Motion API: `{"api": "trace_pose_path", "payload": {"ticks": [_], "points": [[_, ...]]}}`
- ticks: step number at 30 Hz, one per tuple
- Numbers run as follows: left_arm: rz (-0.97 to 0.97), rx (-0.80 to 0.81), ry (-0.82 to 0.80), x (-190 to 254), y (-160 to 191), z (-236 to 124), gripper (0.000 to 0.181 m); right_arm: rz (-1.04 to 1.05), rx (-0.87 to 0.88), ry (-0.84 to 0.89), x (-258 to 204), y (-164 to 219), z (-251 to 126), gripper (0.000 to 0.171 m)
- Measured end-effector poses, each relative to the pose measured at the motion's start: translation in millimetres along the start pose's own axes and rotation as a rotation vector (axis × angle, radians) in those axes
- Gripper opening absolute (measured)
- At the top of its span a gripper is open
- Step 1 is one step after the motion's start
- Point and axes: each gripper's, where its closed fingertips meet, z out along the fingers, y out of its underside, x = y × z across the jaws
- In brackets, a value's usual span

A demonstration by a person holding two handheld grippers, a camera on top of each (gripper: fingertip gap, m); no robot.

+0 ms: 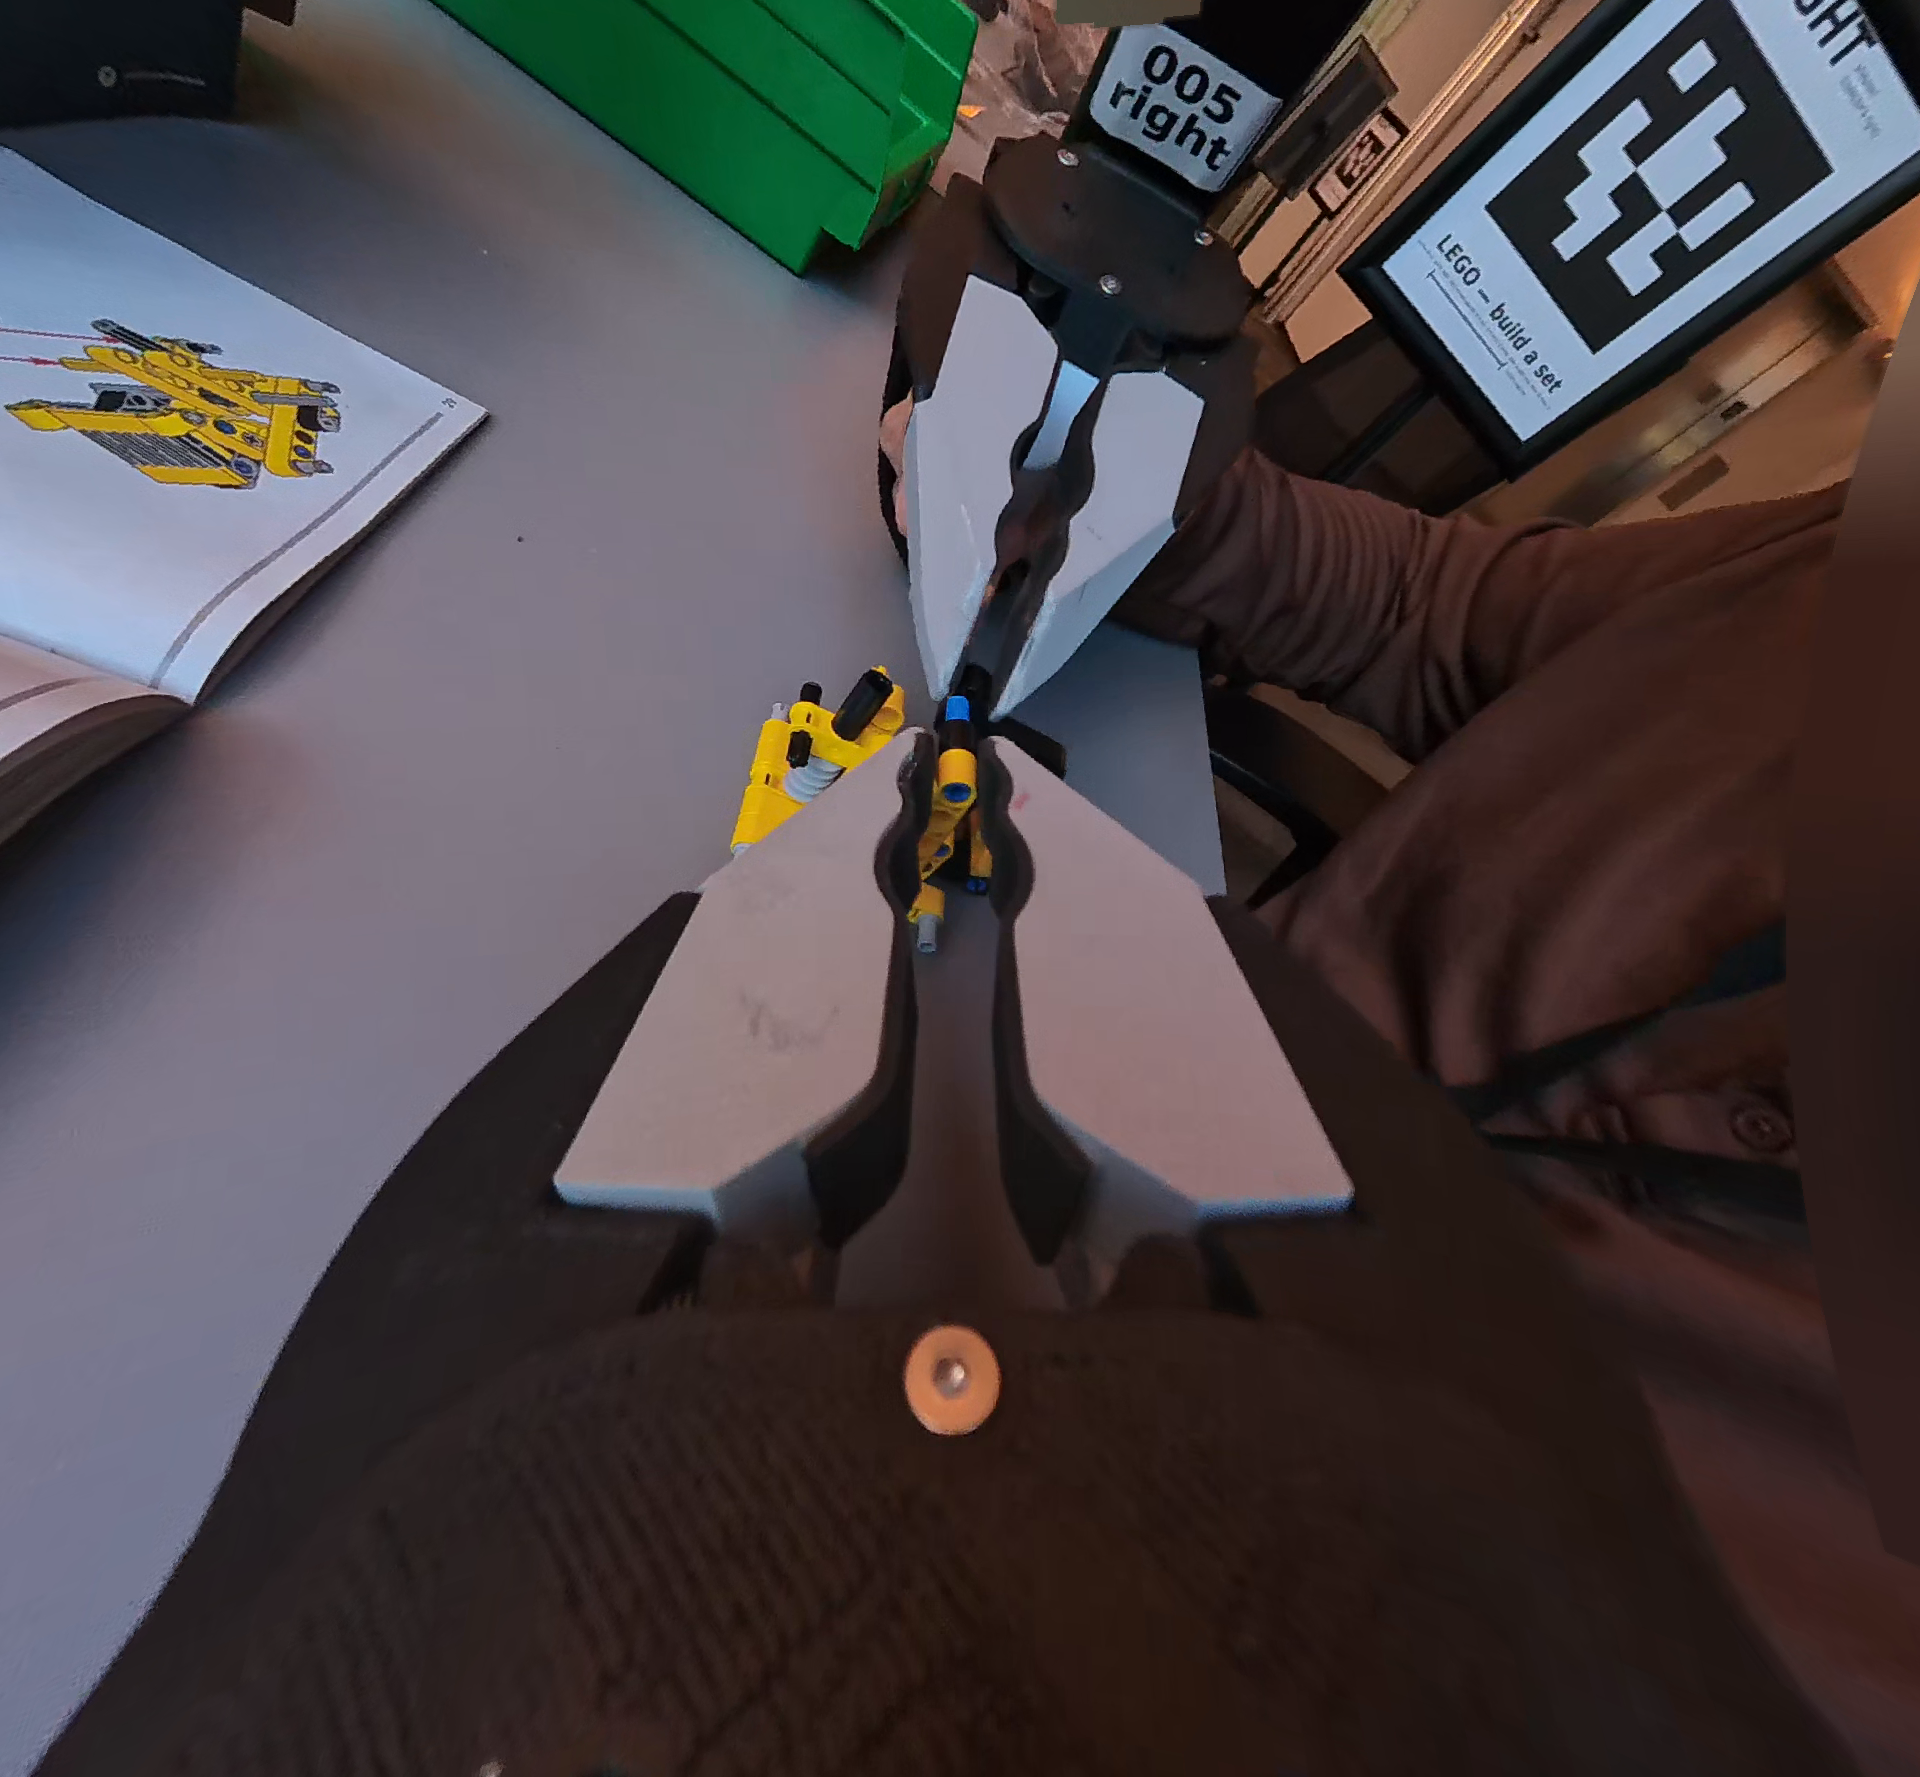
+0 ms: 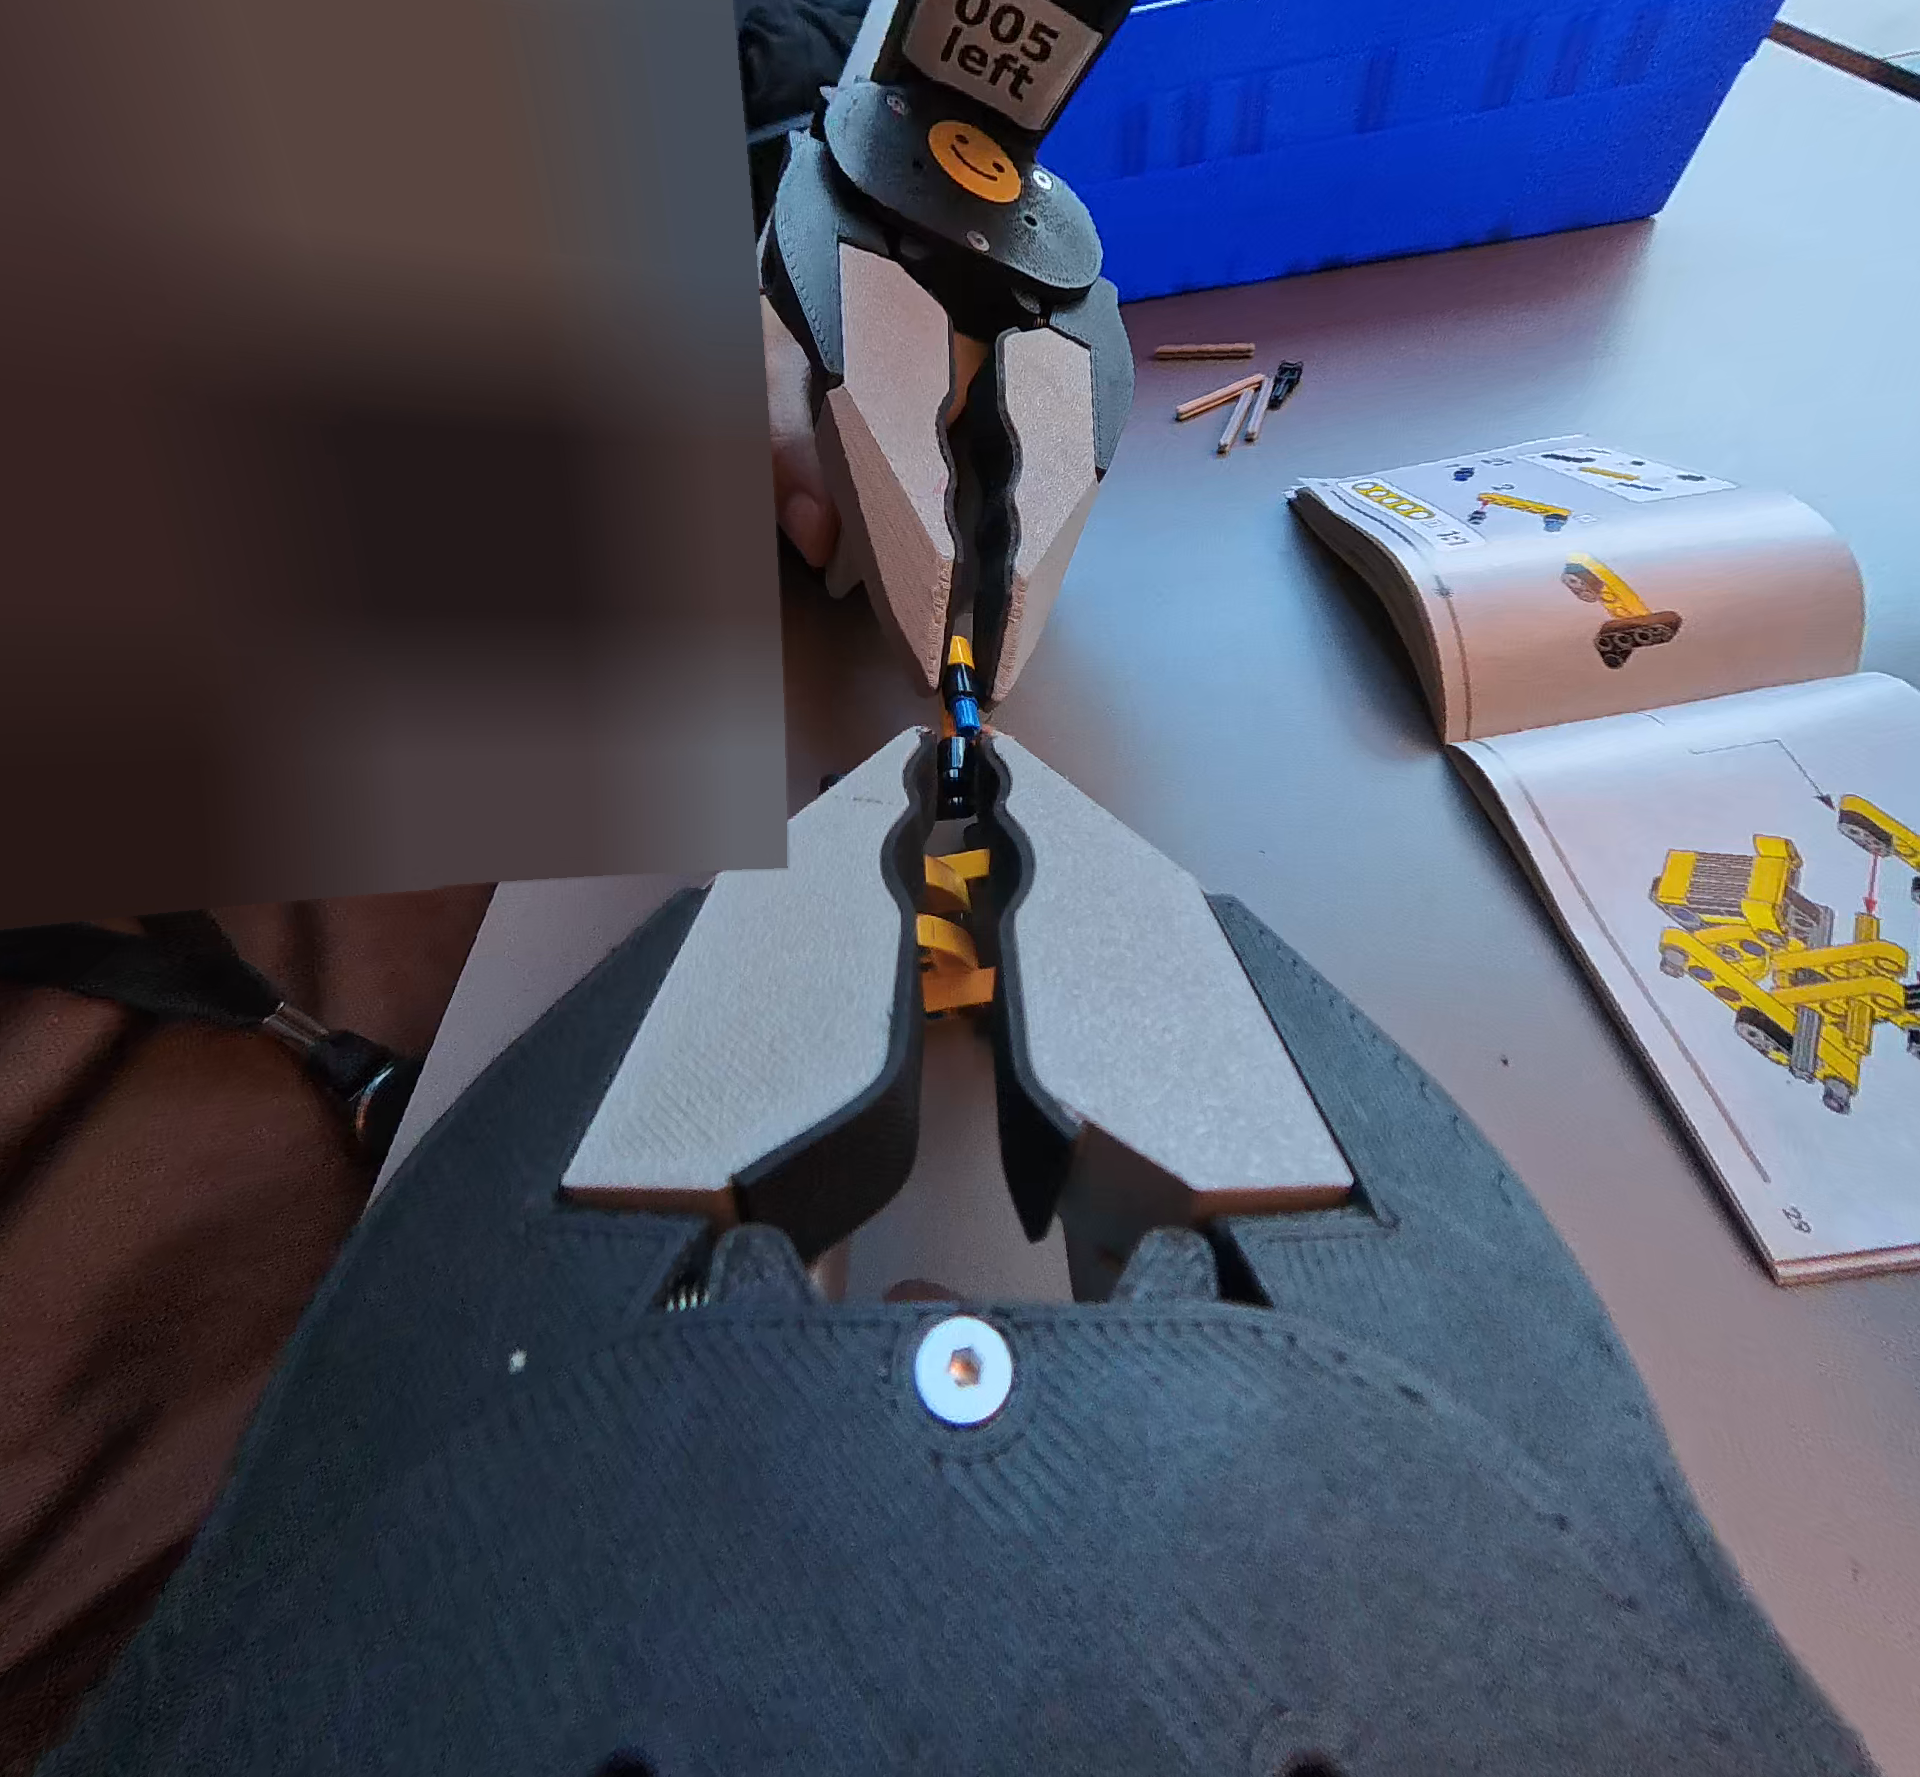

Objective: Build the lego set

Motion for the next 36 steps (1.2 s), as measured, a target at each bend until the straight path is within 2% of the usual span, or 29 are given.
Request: {"api": "trace_pose_path", "payload": {"ticks": [22, 31, 36], "points": [[0.036, -0.019, -0.011, 2.7, 3.4, 0.6, 0.006, -0.097, -0.053, -0.024, -1.4, -0.2, 4.4, 0.003], [0.061, -0.037, -0.033, 1.4, 4.3, -0.8, 0.006, -0.275, -0.279, 0.003, 0.3, 1.0, 7.2, 0.003], [0.076, -0.092, -0.032, 3.4, 4.7, 2.4, 0.006, -0.366, -0.414, -0.041, -1.6, 3.7, 5.1, 0.002]]}}
